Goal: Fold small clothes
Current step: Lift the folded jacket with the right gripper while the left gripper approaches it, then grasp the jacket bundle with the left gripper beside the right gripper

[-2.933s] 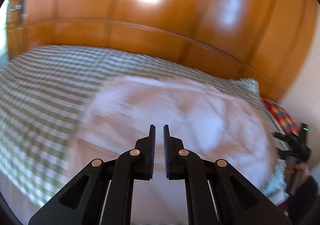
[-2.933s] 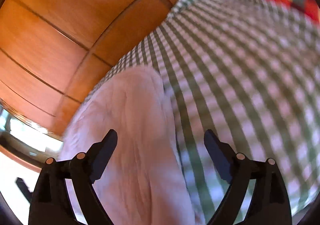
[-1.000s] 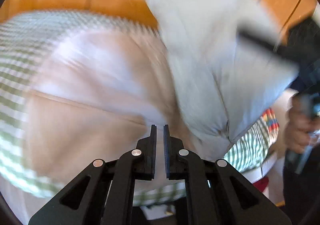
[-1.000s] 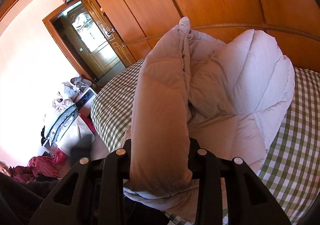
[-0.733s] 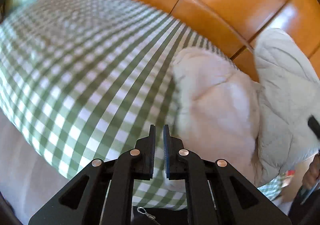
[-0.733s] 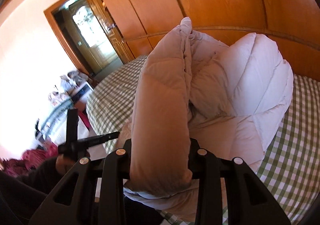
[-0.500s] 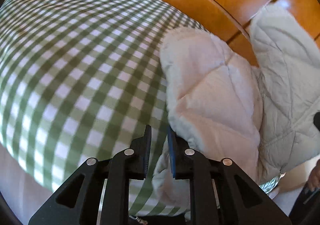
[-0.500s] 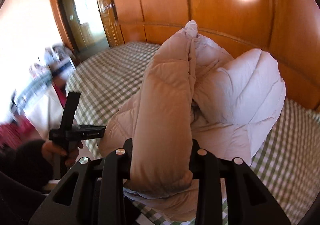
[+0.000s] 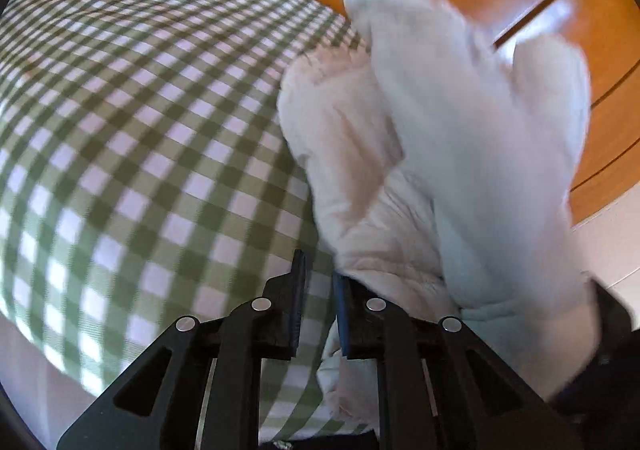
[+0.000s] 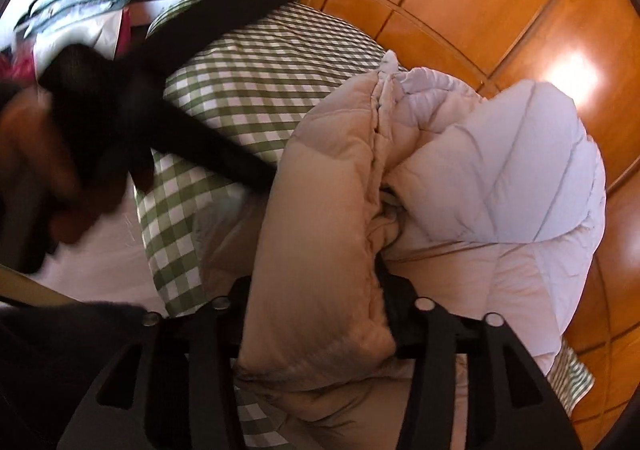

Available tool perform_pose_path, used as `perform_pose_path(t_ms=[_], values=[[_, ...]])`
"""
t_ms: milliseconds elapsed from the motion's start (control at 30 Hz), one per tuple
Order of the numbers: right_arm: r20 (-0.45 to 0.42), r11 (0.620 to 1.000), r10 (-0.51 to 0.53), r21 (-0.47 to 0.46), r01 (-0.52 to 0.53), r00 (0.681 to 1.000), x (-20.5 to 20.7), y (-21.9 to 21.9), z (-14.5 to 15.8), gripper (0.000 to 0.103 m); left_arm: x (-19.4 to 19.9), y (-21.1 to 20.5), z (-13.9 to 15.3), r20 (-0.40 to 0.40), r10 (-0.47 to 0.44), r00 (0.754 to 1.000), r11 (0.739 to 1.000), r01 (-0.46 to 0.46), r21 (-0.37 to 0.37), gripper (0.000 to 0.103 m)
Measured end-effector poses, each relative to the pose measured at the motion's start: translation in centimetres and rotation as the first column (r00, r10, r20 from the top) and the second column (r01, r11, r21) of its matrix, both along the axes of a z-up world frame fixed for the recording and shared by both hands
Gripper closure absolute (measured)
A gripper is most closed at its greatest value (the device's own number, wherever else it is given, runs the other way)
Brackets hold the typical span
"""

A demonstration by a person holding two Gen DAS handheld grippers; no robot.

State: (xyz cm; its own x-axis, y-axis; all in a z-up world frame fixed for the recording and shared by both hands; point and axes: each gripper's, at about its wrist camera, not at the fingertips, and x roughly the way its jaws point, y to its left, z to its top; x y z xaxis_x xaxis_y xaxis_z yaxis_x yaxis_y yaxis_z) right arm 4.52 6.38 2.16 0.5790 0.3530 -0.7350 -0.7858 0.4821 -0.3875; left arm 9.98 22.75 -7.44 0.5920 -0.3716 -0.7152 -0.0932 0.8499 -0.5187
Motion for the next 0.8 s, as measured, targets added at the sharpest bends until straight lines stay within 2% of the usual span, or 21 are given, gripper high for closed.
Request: perform_pose_path(t_ms=[33, 67, 133, 200, 233, 300, 400, 467, 500, 633, 733, 800], values=[[-0.010, 1.000, 0.005, 0.017, -0.005, 1.000, 0.1, -0.1, 0.1, 0.043, -0.4, 0.7, 0.6, 0.016, 0.014, 1.000, 1.000, -0.014, -0.012, 0.091], [-0.014, 0.999, 0.011, 0.039, -0.011, 1.000, -0.1, -0.4, 0.2, 0.033, -1.1, 1.3, 1.4, 0.037, 0.026, 0.999, 0.999, -0.025, -0.030, 0.091], [-0.014, 0.996, 0.031, 0.085, -0.030, 0.999, -0.5, -1.1, 0.5, 0.025, -2.2, 2.6, 3.4, 0.089, 0.042, 0.995, 0.995, -0.034, -0.088, 0.091], [-0.040, 0.987, 0.056, 0.152, -0.049, 0.998, -1.1, -1.6, 1.1, 0.014, -3.0, 2.9, 5.6, 0.143, 0.034, 0.989, 0.994, -0.018, -0.109, 0.091], [-0.053, 0.982, 0.060, 0.180, -0.049, 0.997, -1.5, -2.0, 1.3, 0.014, -3.3, 2.7, 6.4, 0.159, 0.024, 0.987, 0.994, -0.006, -0.114, 0.089], [-0.120, 0.958, 0.075, 0.284, -0.038, 0.990, -1.5, -2.9, 2.6, 0.012, -3.2, 1.9, 7.8, 0.186, -0.013, 0.982, 0.990, 0.038, -0.136, 0.067], [-0.227, 0.900, 0.093, 0.435, 0.015, 0.969, -1.3, -5.9, 4.6, 0.012, -2.7, -0.5, 10.0, 0.227, -0.057, 0.972, 0.990, 0.084, -0.112, 0.064], [-0.271, 0.867, 0.105, 0.496, 0.045, 0.957, -1.3, -7.5, 5.4, 0.012, -2.7, -1.7, 11.4, 0.259, -0.087, 0.962, 0.988, 0.116, -0.100, 0.064], [-0.300, 0.844, 0.113, 0.532, 0.068, 0.947, -1.4, -8.7, 6.0, 0.012, -2.6, -2.9, 12.2, 0.268, -0.117, 0.956, 0.988, 0.140, -0.068, 0.064], [-0.339, 0.794, 0.104, 0.594, 0.127, 0.935, -1.7, -12.6, 7.3, 0.012, -1.0, -6.0, 12.1, 0.216, -0.189, 0.958, 0.980, 0.199, -0.022, 0.064], [-0.340, 0.775, 0.022, 0.600, 0.199, 0.940, -1.7, -15.7, 7.4, 0.012, 1.2, -7.6, 11.0, 0.149, -0.247, 0.958, 0.967, 0.253, -0.023, 0.064], [-0.351, 0.775, -0.039, 0.580, 0.250, 0.935, -1.1, -17.0, 6.9, 0.012, 2.4, -8.8, 10.6, 0.105, -0.277, 0.955, 0.960, 0.280, -0.019, 0.064]])
